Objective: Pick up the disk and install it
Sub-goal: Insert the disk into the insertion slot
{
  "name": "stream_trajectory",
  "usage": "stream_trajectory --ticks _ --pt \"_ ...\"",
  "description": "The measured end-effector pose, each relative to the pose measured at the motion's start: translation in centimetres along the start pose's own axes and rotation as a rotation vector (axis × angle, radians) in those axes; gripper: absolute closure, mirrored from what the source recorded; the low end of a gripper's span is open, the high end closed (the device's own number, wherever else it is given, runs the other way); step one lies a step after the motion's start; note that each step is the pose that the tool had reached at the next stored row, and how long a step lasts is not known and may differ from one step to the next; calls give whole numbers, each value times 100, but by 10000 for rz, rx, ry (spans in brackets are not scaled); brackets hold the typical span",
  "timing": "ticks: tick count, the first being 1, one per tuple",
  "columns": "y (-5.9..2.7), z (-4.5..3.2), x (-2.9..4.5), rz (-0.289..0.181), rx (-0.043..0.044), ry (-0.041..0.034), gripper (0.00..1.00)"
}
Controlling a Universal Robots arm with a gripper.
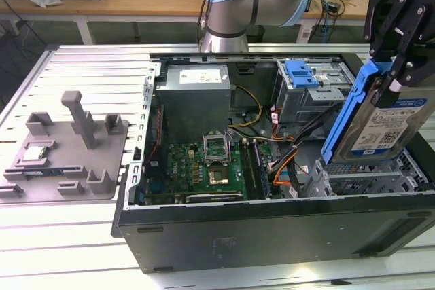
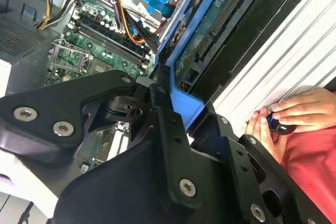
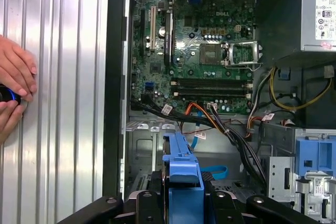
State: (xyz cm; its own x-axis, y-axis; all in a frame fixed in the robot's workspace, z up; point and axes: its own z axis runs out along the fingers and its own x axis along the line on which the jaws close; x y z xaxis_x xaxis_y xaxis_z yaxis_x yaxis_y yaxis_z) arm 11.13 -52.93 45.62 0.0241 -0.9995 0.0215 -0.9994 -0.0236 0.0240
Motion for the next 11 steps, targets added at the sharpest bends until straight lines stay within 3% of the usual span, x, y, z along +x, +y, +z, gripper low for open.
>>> stream_trajectory --ticks 11 --pt "-6 22 42 35 0 -68 63"
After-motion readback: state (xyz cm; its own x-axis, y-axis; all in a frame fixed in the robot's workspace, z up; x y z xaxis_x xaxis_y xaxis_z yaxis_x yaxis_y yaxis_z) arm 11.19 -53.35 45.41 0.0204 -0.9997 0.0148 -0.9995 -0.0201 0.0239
